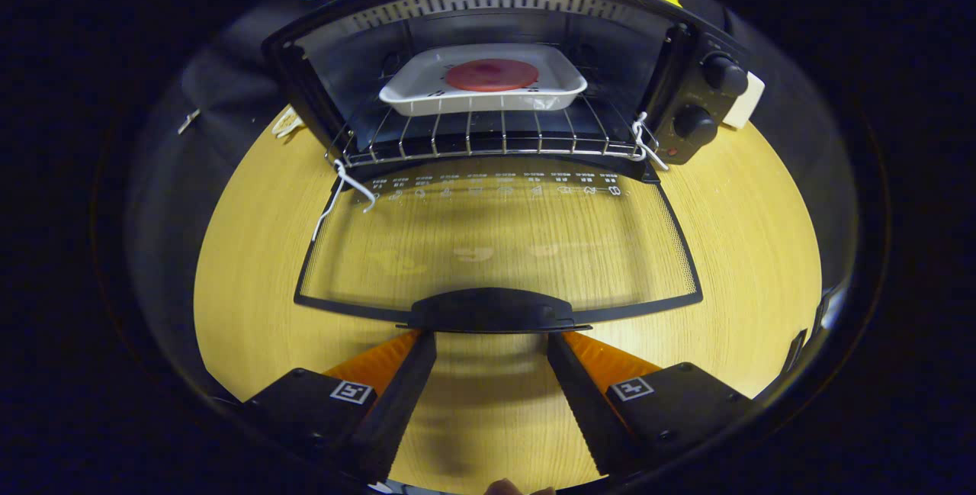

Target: Open the toaster oven, put the food inside, and close the toaster oven door.

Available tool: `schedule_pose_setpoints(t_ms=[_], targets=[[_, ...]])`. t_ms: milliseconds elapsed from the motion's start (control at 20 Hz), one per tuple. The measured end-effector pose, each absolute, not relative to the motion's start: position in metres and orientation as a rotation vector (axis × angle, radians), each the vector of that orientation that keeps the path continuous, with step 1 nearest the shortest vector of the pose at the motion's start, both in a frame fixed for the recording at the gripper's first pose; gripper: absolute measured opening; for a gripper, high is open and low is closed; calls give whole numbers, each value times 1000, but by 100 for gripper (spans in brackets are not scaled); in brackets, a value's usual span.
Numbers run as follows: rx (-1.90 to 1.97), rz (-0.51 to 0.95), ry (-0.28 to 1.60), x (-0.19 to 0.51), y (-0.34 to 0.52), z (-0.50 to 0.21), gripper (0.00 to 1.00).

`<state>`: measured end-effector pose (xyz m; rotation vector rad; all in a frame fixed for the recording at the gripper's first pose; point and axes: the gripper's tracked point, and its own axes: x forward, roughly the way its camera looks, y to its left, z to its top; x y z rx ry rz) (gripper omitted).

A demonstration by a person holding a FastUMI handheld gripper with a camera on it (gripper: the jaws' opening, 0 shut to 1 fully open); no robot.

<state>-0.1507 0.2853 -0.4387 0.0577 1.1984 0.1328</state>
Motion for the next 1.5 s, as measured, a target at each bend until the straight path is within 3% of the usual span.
schedule_pose_setpoints(t_ms=[1500], targets=[[115, 283, 600, -97, 260, -227, 98]])
